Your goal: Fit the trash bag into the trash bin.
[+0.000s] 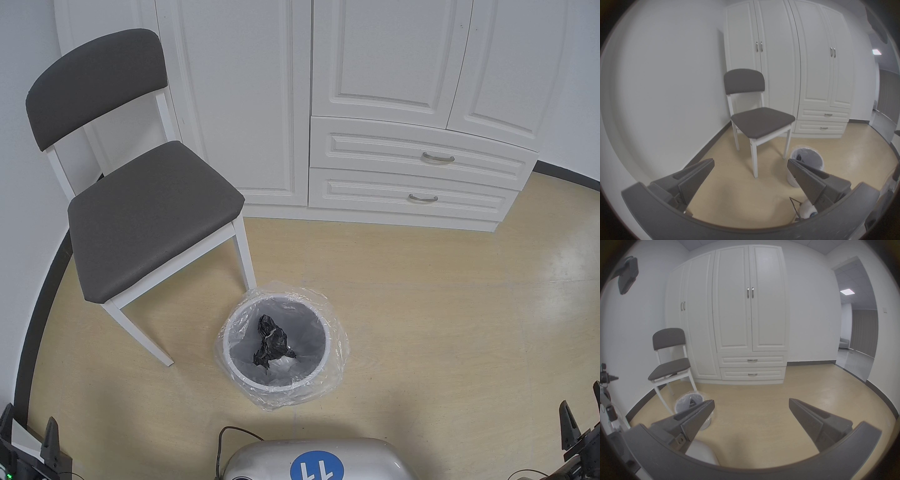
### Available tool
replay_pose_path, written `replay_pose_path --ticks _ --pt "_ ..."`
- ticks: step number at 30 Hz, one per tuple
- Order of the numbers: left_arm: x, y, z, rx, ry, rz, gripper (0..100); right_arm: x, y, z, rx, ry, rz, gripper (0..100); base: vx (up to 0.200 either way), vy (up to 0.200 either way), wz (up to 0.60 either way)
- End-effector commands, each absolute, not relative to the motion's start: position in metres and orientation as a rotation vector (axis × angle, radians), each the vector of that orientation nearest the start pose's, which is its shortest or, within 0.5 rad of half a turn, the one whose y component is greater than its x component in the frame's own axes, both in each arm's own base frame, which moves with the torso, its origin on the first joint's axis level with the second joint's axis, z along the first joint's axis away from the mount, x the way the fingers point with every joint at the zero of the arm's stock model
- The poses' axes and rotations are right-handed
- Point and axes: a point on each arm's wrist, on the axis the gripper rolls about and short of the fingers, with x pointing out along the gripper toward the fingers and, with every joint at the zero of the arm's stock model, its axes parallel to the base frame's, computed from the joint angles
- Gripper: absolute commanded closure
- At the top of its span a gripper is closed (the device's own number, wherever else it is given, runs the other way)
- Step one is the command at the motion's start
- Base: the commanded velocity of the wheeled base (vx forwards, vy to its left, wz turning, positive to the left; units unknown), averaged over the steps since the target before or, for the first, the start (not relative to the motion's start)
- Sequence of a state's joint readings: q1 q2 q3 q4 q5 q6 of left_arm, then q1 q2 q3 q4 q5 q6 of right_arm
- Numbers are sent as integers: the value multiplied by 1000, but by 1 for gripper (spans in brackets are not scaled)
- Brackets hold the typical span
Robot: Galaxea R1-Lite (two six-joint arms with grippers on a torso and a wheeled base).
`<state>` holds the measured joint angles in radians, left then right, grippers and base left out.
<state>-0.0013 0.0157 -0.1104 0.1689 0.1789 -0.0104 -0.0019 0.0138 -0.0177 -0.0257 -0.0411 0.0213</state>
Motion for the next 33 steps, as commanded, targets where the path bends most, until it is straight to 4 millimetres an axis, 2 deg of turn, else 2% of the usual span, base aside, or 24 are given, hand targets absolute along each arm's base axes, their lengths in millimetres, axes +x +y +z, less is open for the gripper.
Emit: replay_pose_path --ticks 1,5,23,29,33 --pt "-28 5 82 10 34 212 0 -23 0 75 -8 3 -9 0 0 0 0" --pt "-25 5 82 19 -19 209 0 -23 0 76 -5 2 -6 0 0 0 0" --pt "-21 3 82 -12 27 109 0 -23 0 76 2 -2 -3 0 0 0 0" --pt "-21 -1 76 1 21 -58 0 -23 0 76 5 -2 -3 0 0 0 0" --pt "-23 -1 75 35 1 -46 0 -23 0 76 6 -2 -3 0 0 0 0"
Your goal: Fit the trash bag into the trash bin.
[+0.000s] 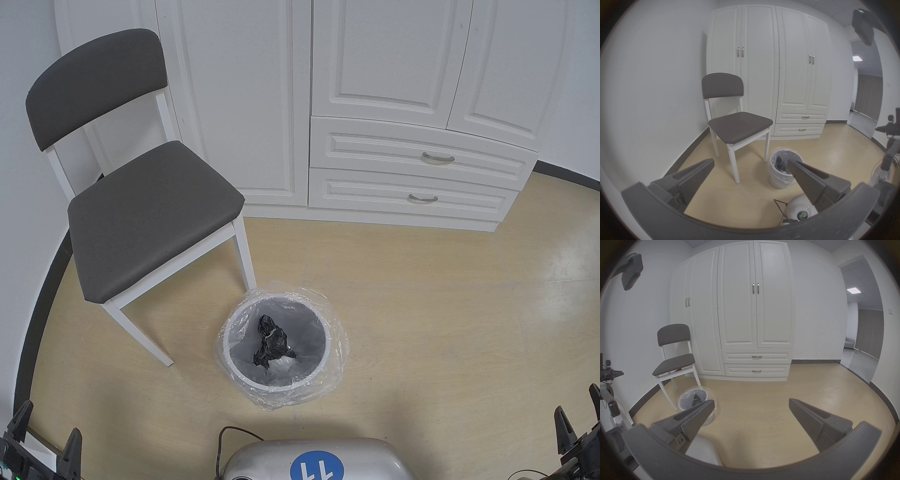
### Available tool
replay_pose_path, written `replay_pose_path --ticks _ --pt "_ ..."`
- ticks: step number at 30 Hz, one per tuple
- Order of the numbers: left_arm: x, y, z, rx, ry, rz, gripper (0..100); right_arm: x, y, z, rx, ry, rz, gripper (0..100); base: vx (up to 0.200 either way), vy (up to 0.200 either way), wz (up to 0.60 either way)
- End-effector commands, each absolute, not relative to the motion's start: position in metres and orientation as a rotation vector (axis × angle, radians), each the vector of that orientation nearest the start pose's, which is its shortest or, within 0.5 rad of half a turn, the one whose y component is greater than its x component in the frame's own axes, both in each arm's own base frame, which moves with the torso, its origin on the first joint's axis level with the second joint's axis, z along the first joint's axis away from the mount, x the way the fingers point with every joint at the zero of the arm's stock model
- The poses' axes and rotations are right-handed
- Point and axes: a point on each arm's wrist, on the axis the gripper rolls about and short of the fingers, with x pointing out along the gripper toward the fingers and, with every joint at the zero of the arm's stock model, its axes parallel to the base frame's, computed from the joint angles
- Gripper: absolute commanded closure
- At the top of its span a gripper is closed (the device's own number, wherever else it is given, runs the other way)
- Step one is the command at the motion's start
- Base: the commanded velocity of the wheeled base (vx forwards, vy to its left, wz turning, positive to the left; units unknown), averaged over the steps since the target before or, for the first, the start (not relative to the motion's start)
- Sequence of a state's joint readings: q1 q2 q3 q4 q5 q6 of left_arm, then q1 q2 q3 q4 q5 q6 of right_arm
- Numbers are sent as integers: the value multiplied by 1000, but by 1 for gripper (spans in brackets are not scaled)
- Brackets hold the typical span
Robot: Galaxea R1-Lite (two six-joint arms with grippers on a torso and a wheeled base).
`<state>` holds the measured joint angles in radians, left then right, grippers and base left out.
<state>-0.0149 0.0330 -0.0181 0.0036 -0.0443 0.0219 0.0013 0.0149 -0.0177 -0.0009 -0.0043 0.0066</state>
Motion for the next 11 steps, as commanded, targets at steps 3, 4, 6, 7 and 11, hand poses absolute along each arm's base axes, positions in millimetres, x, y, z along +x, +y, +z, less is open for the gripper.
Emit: replay_pose_path --ticks 3,4,6,7,11 --pt "-23 -1 75 8 1 -37 0 -23 0 75 5 0 -3 0 0 0 0" --pt "-23 0 75 -11 2 -28 0 -23 0 75 5 0 -3 0 0 0 0" --pt "-23 0 75 -28 2 -8 0 -23 0 75 6 0 -3 0 0 0 0" --pt "-23 0 75 -26 2 -6 0 -23 0 75 5 0 -3 0 0 0 0" --pt "-23 0 75 -15 2 -8 0 -23 0 75 5 0 -3 0 0 0 0"
